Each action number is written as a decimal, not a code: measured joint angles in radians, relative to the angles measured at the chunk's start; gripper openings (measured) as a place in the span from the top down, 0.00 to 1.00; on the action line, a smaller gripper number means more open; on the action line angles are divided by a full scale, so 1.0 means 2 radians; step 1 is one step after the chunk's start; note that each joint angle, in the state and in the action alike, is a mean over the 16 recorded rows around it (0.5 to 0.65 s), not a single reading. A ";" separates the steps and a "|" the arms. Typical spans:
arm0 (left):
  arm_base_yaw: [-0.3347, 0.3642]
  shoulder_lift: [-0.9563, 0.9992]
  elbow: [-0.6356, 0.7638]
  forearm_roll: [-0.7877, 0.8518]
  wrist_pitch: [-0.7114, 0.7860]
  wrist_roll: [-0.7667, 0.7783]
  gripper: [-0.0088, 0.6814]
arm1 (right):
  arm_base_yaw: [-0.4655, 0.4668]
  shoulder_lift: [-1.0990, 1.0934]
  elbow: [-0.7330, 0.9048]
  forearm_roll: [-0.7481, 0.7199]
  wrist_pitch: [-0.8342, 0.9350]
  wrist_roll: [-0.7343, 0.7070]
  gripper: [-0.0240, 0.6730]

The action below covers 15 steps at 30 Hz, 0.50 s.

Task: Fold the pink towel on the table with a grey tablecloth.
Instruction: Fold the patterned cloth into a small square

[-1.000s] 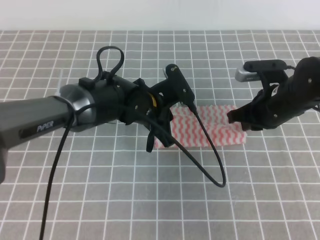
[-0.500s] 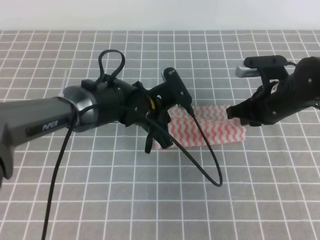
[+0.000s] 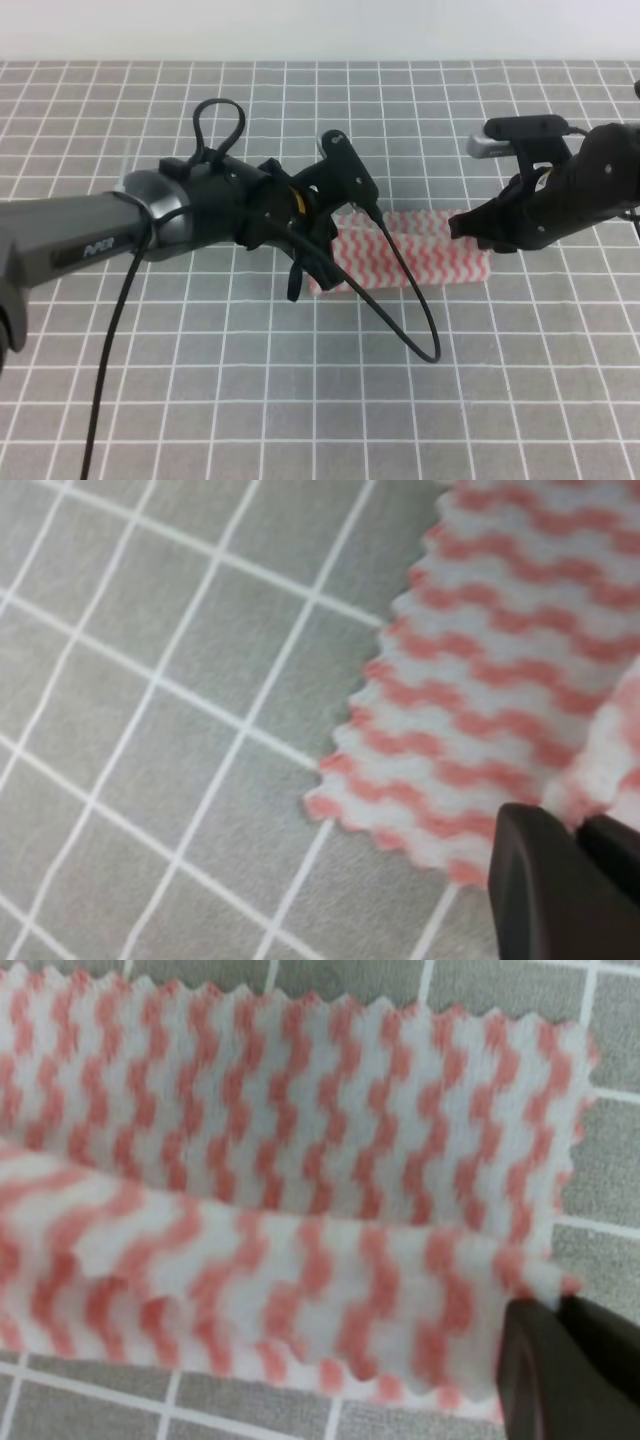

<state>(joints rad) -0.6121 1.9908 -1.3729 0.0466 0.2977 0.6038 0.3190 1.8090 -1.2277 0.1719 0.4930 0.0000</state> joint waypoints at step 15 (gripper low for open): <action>0.004 0.017 -0.003 -0.004 -0.010 -0.001 0.99 | 0.000 0.008 0.000 0.000 -0.030 0.000 0.99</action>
<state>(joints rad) -0.6042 2.0241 -1.3793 0.0381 0.2786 0.6024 0.3191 1.8241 -1.2279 0.1709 0.4321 0.0000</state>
